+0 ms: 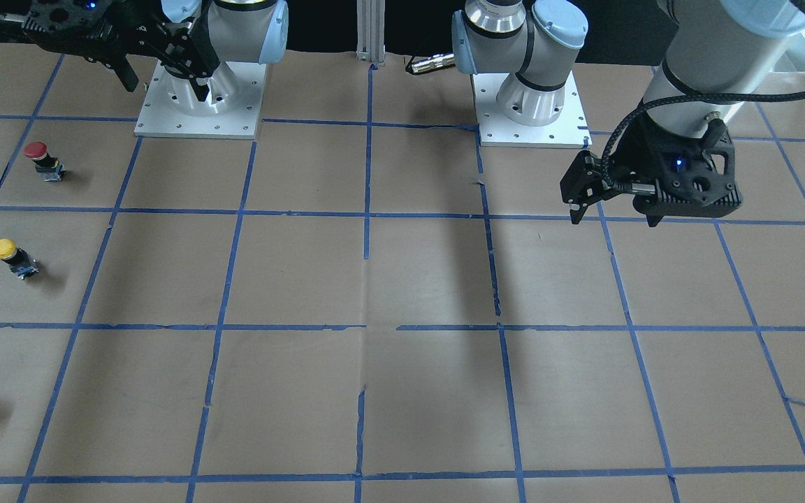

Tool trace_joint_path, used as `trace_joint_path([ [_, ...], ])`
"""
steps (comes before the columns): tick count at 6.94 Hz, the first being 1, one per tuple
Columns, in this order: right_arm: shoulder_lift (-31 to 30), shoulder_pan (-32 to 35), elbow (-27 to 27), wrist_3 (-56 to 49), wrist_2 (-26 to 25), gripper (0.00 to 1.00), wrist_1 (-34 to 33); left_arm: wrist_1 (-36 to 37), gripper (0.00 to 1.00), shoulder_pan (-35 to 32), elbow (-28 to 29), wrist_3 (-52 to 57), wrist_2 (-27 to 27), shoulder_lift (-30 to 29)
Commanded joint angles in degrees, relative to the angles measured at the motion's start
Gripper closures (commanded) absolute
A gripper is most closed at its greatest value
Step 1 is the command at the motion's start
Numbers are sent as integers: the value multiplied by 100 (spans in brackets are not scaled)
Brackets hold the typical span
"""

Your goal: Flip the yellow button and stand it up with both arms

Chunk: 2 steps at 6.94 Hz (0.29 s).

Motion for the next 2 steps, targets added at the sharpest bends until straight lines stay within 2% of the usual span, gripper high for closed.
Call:
trace_joint_path([
  [1, 2, 3, 13, -12, -67, 0, 8, 0, 0, 0, 8, -7, -13, 2],
  [2, 2, 3, 21, -12, -67, 0, -1, 0, 0, 0, 17, -7, -13, 2],
])
